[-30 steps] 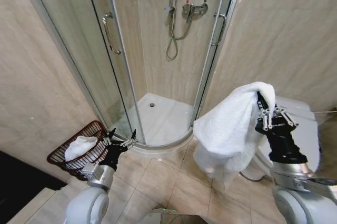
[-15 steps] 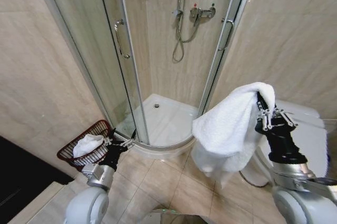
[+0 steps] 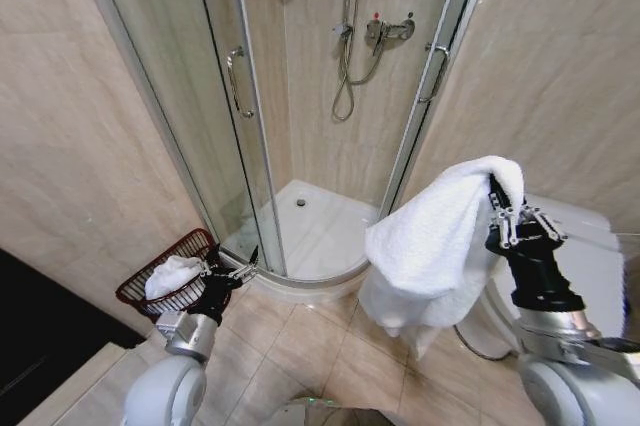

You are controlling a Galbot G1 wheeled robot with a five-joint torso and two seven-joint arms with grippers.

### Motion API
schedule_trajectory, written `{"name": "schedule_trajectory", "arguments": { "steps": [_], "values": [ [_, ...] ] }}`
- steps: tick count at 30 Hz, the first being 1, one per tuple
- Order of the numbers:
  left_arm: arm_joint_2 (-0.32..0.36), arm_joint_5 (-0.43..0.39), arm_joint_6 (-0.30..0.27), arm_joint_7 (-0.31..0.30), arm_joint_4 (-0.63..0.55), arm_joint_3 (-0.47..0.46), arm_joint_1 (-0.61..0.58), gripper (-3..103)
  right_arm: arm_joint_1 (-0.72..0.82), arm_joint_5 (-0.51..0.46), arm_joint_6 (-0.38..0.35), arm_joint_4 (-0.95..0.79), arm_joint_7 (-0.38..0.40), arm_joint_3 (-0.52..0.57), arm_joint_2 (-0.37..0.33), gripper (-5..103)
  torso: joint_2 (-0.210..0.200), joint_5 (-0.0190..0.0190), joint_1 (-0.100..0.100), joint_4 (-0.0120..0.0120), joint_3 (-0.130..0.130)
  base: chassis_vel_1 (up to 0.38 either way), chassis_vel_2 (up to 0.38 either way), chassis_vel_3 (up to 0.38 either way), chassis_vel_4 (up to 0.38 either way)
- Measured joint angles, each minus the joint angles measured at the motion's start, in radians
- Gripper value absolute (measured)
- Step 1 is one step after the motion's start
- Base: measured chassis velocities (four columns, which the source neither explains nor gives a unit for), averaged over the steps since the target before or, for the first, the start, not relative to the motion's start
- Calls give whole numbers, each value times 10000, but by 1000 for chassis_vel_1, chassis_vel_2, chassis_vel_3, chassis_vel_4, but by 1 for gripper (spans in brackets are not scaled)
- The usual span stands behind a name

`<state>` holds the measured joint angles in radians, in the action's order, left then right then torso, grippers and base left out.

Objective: Discard the used towel into the hamper.

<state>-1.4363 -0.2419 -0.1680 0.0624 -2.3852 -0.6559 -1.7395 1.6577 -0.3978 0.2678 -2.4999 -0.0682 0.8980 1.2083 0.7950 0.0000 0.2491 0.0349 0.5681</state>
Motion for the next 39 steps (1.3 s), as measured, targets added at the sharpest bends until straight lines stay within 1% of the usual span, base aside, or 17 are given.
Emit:
{"name": "schedule_trajectory", "arguments": {
  "steps": [4, 9, 11, 25, 34, 35, 38, 39],
  "values": [
    [0, 1, 0, 0, 0, 0, 0, 100, -15, -4, -5, 0, 18, 2, -12, 8, 234, 0, 105, -1, 124, -26, -40, -34, -38],
    [0, 0, 0, 0, 0, 0, 0, 100, -41, -14, -8, 0, 36, -12, -12, 8, 400, 0, 182, -2, 214, -51, -57, -53, -58],
    [0, 0, 0, 0, 0, 0, 0, 100, -58, -30, -8, 0, 37, -24, -17, 8, 543, 0, 244, -2, 299, -52, -58, -50, -67],
    [0, 0, 0, 0, 0, 0, 0, 100, -81, -48, -8, 0, 38, -100, 8, 8, 1007, 0, 443, -2, 563, -8, -11, -11, -13],
    [0, 0, 0, 0, 0, 0, 0, 100, -44, -152, -29, 0, 37, -122, 21, 8, 1463, 0, 648, -2, 811, 0, 0, 0, 0],
    [0, 0, 0, 0, 0, 0, 0, 100, -44, -152, -29, 0, 37, -122, 21, 8, 1463, 0, 648, -2, 811, 0, 0, 0, 0],
    [0, 0, 0, 0, 0, 0, 0, 100, -17, -161, -33, 0, 35, -94, 19, 8, 1658, 0, 735, -2, 920, 0, 0, 0, 0],
    [0, 0, 0, 0, 0, 0, 0, 100, -17, -161, -33, 0, 35, -94, 19, 8, 1658, 0, 735, -2, 920, 0, 0, 0, 0]
  ]
}}
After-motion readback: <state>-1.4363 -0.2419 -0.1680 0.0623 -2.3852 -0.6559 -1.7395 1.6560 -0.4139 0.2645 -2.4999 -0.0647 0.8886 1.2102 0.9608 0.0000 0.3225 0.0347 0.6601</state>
